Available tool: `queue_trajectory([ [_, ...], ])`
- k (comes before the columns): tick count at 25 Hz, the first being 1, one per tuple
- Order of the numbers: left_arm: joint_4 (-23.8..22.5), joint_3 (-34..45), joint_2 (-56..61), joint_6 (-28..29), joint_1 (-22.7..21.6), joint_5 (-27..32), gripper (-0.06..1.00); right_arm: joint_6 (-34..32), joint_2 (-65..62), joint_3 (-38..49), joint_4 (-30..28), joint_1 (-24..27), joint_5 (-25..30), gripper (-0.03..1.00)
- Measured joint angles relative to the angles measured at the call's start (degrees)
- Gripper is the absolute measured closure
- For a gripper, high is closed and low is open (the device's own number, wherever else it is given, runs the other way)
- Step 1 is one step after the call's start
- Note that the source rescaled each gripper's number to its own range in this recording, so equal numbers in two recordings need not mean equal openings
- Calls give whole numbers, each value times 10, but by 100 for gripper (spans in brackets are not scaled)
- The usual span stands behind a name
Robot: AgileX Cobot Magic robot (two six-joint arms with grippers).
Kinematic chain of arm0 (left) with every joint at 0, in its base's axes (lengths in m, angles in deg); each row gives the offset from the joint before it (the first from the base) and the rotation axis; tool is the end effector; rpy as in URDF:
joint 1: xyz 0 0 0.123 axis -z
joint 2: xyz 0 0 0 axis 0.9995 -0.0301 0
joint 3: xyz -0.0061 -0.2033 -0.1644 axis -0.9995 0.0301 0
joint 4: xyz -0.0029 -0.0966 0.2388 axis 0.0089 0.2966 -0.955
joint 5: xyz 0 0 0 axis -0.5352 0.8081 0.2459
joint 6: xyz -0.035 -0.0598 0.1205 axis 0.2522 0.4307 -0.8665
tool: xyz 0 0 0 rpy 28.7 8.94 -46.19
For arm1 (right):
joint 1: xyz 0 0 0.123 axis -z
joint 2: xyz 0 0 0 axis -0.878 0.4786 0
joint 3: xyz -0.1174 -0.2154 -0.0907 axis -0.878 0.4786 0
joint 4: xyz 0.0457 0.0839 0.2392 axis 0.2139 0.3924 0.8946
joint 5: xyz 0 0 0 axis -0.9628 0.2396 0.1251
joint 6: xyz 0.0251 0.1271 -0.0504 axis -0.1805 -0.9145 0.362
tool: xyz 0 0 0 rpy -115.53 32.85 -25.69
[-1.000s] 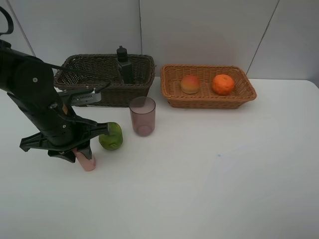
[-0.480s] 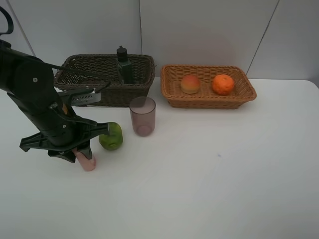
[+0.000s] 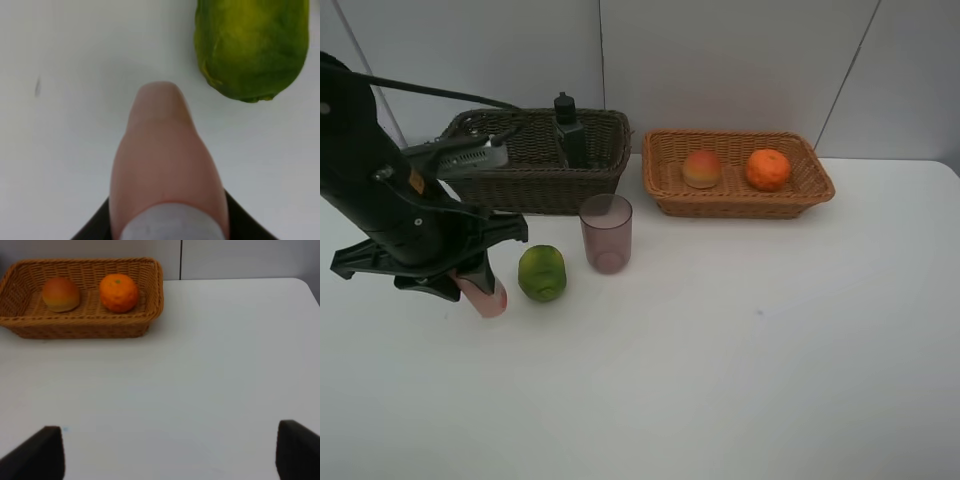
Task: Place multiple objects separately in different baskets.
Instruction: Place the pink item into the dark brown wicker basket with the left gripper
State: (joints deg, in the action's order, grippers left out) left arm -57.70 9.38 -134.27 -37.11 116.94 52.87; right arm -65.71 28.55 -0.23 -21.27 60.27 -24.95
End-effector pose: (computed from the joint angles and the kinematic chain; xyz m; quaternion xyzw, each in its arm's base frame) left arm 0.2516 -0.1347 0.1158 -0.1000 0.9832 -0.0789 0.1305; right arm 0.0639 -0.0093 0.2659 0.0203 0.8456 -0.0217 0.5330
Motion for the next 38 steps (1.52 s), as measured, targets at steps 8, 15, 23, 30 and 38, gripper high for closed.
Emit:
queue_trajectory([
  [8, -33, -44, 49, -15, 0, 41, 56, 0, 0, 0, 0, 0, 0, 12],
  [15, -122, -140, 58, -17, 0, 74, 56, 0, 0, 0, 0, 0, 0, 12],
  [23, -227, -166, 34, -17, -47, -21, 56, 0, 0, 0, 0, 0, 0, 12],
  [30, -252, -166, -66, -17, -133, -169, 56, 0, 0, 0, 0, 0, 0, 12],
  [38, -254, -174, -208, -17, -172, -389, 56, 0, 0, 0, 0, 0, 0, 12],
])
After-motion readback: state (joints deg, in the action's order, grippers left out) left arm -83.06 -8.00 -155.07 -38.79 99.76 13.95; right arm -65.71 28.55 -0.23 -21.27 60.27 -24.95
